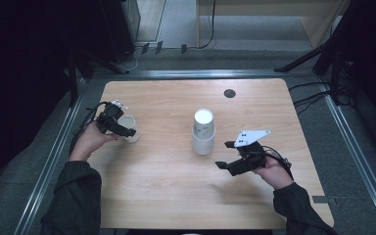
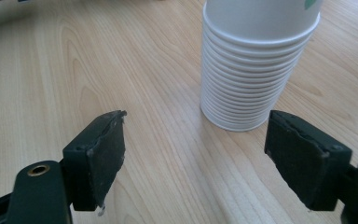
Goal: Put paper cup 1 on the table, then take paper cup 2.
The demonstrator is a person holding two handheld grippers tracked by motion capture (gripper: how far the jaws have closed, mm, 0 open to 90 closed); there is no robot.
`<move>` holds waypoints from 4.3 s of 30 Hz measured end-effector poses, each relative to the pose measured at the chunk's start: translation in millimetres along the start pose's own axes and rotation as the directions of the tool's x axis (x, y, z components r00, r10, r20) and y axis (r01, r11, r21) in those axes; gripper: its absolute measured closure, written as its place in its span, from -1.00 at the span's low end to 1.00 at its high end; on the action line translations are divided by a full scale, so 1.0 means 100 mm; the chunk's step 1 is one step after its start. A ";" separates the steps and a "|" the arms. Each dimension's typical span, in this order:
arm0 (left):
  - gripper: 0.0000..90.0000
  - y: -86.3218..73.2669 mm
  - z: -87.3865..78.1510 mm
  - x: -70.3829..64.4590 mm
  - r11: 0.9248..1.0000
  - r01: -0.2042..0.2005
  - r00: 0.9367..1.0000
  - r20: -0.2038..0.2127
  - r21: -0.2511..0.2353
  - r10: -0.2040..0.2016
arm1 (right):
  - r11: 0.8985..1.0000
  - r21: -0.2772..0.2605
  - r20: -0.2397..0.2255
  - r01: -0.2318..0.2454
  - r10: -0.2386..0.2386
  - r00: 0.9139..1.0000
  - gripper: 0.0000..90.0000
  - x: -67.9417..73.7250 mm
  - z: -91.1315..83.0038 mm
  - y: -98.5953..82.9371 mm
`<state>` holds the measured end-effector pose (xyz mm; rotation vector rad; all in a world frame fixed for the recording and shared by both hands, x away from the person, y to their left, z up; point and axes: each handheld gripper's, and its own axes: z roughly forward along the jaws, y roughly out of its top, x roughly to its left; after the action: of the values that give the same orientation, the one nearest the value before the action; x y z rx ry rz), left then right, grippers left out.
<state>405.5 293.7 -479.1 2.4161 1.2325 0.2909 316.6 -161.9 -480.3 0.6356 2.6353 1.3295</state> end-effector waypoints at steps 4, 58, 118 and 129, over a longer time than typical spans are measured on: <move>-0.63 0.01 0.01 -0.02 1.000 -0.001 1.000 0.024 -0.010 0.002 | 1.000 -0.009 -0.004 -0.008 0.008 1.000 -0.55 0.00 -0.01 0.00; -0.67 0.12 -0.73 -0.51 0.970 -0.001 0.980 0.191 -0.245 0.049 | 1.000 -0.004 -0.032 -0.031 0.031 0.999 -0.65 -0.20 -0.10 0.19; -0.66 0.19 -0.19 -1.36 0.958 -0.175 0.903 0.350 -0.229 0.249 | 0.934 0.276 -0.136 0.226 -0.195 0.971 -0.42 -0.49 0.28 1.44; -0.66 0.18 -0.19 -1.37 0.954 -0.189 0.902 0.343 -0.231 0.261 | 0.916 0.334 -0.142 0.221 -0.183 0.973 -0.26 -0.46 0.30 1.55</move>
<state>330.9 178.1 -453.9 2.3064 0.7235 0.0123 415.6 -77.0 -379.3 0.3178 2.9574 0.8710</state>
